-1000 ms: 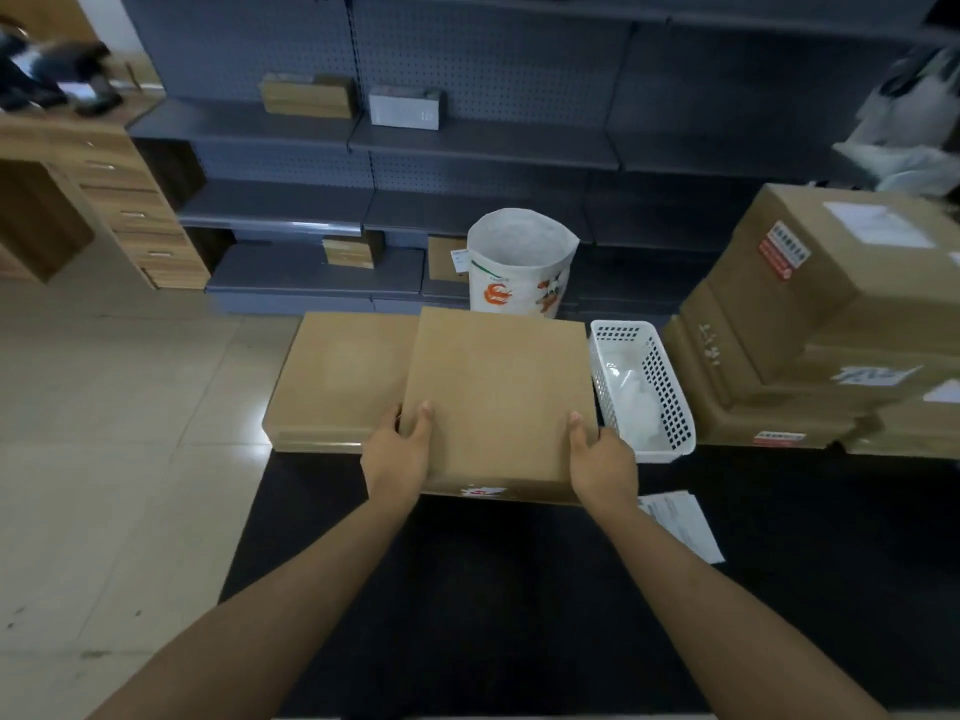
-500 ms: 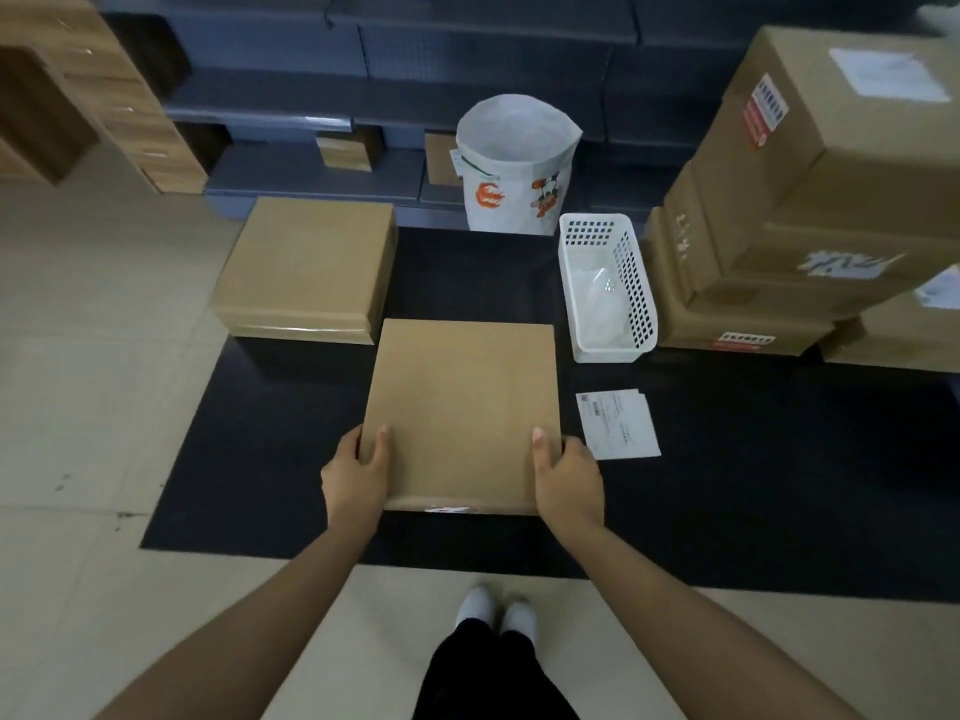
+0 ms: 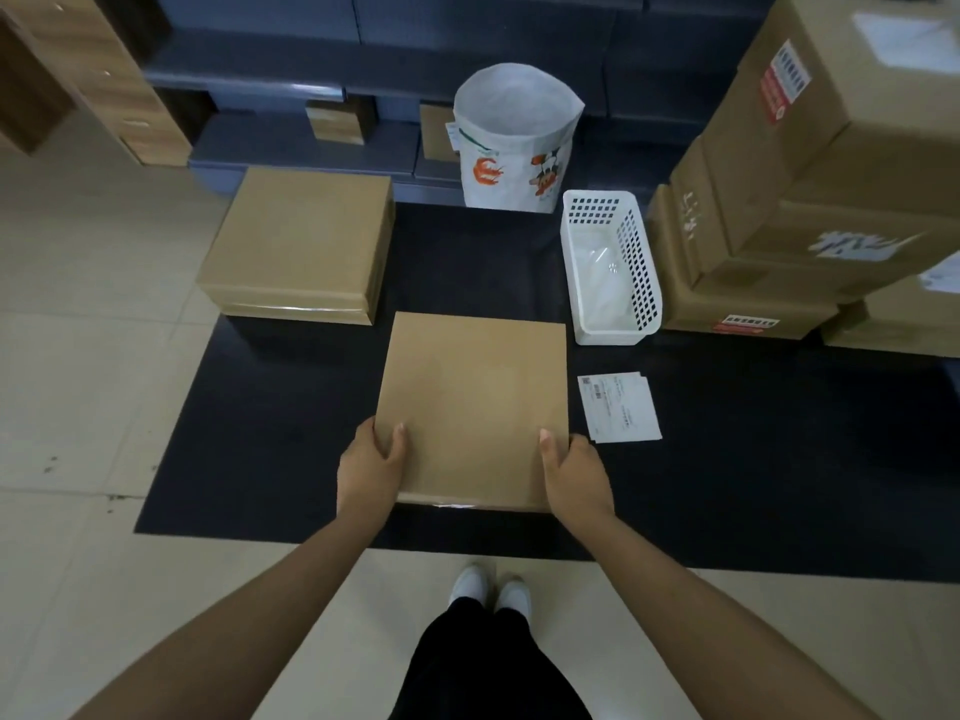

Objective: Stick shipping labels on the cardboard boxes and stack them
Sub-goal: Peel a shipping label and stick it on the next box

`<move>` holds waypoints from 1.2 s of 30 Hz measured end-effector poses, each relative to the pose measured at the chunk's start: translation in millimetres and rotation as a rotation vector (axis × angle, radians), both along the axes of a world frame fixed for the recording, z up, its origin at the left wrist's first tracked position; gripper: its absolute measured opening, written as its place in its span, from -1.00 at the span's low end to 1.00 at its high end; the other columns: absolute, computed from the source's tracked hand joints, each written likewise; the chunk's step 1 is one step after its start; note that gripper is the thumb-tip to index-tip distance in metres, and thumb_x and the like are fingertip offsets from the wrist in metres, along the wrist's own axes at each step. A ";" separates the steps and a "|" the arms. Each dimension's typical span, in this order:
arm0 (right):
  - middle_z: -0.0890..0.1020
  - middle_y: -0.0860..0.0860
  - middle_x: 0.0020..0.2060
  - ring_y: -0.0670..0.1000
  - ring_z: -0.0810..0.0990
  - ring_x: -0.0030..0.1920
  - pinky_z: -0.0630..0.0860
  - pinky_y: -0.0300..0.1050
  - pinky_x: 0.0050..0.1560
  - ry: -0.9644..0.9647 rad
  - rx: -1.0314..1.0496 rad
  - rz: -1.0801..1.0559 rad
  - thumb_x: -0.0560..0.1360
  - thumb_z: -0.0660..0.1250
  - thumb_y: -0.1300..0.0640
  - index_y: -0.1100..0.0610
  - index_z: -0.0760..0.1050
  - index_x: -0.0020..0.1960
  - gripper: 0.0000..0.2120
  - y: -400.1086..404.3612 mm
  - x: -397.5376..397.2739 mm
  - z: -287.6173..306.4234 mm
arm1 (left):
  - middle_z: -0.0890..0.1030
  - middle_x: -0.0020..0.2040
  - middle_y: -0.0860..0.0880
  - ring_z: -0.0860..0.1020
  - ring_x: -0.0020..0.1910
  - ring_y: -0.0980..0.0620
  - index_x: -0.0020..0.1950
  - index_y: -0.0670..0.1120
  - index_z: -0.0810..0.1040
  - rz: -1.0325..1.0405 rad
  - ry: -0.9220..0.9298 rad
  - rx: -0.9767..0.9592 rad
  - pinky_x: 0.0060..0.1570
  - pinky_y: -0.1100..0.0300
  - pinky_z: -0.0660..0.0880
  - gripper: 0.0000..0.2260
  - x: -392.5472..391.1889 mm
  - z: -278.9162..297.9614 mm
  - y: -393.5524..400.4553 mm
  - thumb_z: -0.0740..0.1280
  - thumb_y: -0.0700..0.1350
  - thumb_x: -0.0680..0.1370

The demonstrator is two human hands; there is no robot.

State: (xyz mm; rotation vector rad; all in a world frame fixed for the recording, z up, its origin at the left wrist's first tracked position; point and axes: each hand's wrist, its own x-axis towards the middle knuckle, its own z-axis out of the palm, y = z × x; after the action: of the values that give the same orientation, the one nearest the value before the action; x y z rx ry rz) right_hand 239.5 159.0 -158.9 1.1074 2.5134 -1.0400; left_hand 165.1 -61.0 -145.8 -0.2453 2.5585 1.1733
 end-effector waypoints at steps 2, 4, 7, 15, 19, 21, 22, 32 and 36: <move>0.54 0.12 0.12 0.09 0.54 0.08 0.51 0.09 0.09 -0.020 0.032 0.066 0.57 0.00 -0.29 0.18 0.42 0.24 -0.41 8.7 1.4 7.2 | 0.43 0.35 -0.07 0.44 0.30 -0.09 0.47 -0.11 0.25 -0.040 0.049 -0.087 0.21 0.01 0.44 -0.52 -4.9 9.6 4.8 0.24 0.02 0.60; 0.55 0.09 0.05 0.06 0.55 0.02 0.54 0.05 0.03 -0.035 0.099 0.132 0.57 -0.02 -0.31 0.15 0.45 0.16 -0.42 20.9 3.5 16.9 | 0.32 0.46 -0.09 0.28 0.44 -0.08 0.49 -0.14 0.21 -0.162 0.194 -0.210 0.39 0.05 0.25 -0.51 -10.8 21.6 14.6 0.26 -0.10 0.59; 0.54 0.08 0.08 0.04 0.53 0.05 0.53 0.01 0.06 -0.095 0.244 0.277 0.59 0.00 -0.25 0.13 0.45 0.18 -0.49 45.3 7.2 31.0 | 0.27 0.48 -0.08 0.19 0.49 -0.03 0.48 -0.13 0.25 -0.428 0.377 -0.300 0.48 0.10 0.13 -0.55 -18.2 40.1 44.7 0.23 -0.14 0.59; 0.41 0.10 0.31 0.08 0.42 0.26 0.42 -0.05 0.23 -0.199 0.400 0.516 0.61 0.16 -0.01 0.13 0.32 0.38 -0.60 127.5 6.5 47.6 | 0.21 0.53 -0.06 0.11 0.52 -0.01 0.53 -0.10 0.17 -0.883 0.363 -0.358 0.50 0.15 -0.01 -0.52 0.4 52.3 194.4 0.17 -0.15 0.61; 0.40 0.11 0.31 0.10 0.41 0.26 0.40 -0.05 0.23 -0.197 0.379 0.585 0.59 0.19 0.01 0.15 0.31 0.40 -0.58 161.5 -0.1 42.2 | 0.19 0.53 -0.09 0.11 0.52 -0.03 0.53 -0.14 0.13 -0.902 0.243 -0.426 0.48 0.18 -0.04 -0.49 10.6 38.5 241.9 0.19 -0.15 0.61; 0.39 0.12 0.32 0.10 0.40 0.26 0.39 -0.04 0.25 -0.181 0.351 0.632 0.59 0.21 0.02 0.16 0.30 0.40 -0.57 173.6 -4.7 37.8 | 0.19 0.53 -0.10 0.14 0.51 -0.03 0.53 -0.15 0.14 -0.869 0.182 -0.448 0.47 0.18 0.00 -0.49 13.0 29.4 255.7 0.21 -0.14 0.61; 0.39 0.11 0.33 0.10 0.40 0.26 0.38 -0.03 0.27 -0.174 0.326 0.652 0.59 0.21 0.02 0.16 0.30 0.41 -0.56 178.0 -7.0 35.7 | 0.18 0.53 -0.11 0.14 0.51 -0.04 0.54 -0.15 0.12 -0.850 0.145 -0.460 0.47 0.17 0.02 -0.47 13.9 25.2 260.9 0.21 -0.13 0.61; 0.06 0.08 0.54 0.13 0.00 0.53 -0.01 0.06 0.50 -0.113 0.337 0.768 0.54 0.26 -0.13 0.14 -0.01 0.57 -0.24 206.1 -44.0 -9.3 | 0.11 0.54 -0.15 0.08 0.52 -0.07 0.54 -0.20 0.05 -0.687 0.005 -0.460 0.49 0.11 0.07 -0.40 -6.4 -13.7 287.1 0.24 -0.08 0.60; 0.02 0.06 0.55 0.14 -0.04 0.54 -0.05 0.08 0.52 -0.133 0.359 0.847 0.54 0.26 -0.14 0.13 0.03 0.57 -0.26 205.8 -49.3 -24.9 | 0.07 0.55 -0.17 0.04 0.53 -0.09 0.55 -0.23 0.01 -0.687 0.025 -0.515 0.48 0.12 -0.03 -0.39 -13.3 -26.2 288.3 0.23 -0.06 0.61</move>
State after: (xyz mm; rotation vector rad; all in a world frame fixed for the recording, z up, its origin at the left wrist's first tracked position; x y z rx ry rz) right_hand 190.3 364.8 -183.8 0.0765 2.6726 -0.2805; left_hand 151.8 227.3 -172.0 0.5058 2.5788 0.2683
